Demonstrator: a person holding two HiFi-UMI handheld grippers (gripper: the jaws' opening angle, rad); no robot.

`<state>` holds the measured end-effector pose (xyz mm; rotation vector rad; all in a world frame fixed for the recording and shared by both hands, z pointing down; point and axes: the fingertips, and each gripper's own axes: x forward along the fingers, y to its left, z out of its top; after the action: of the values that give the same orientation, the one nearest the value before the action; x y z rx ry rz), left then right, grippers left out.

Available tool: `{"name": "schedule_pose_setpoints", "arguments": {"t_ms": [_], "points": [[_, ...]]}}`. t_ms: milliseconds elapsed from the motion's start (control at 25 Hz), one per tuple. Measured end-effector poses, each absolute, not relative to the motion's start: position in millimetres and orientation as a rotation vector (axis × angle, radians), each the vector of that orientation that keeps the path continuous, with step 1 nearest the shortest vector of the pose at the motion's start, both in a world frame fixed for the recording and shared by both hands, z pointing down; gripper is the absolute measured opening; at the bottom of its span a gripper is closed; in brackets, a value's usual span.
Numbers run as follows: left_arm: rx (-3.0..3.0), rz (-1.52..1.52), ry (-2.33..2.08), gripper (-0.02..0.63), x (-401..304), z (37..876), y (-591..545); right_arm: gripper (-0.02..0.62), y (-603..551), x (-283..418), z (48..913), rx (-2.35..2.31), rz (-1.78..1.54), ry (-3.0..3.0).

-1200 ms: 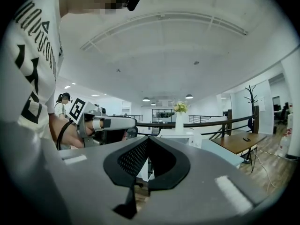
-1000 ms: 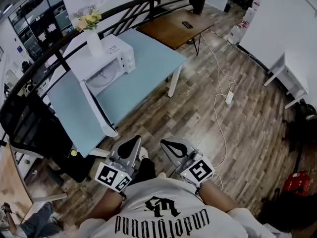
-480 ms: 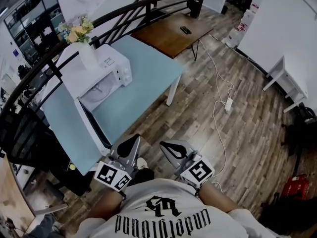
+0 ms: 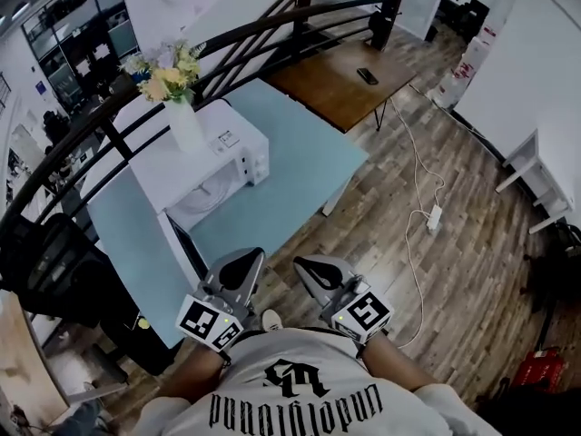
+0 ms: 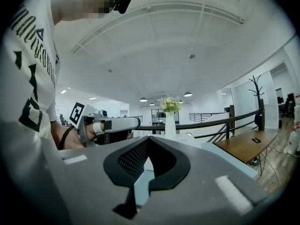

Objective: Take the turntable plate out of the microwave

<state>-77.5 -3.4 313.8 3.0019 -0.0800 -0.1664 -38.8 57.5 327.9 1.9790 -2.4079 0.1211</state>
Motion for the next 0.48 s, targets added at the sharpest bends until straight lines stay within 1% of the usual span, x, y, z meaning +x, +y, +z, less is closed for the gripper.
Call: {"name": "schedule_pose_setpoints", "arguments": {"t_ms": [480], "points": [[2.967,-0.145,-0.353,0.049,-97,333,-87,0.002,-34,-52,352,1.745,0.124,-2.527]]}}
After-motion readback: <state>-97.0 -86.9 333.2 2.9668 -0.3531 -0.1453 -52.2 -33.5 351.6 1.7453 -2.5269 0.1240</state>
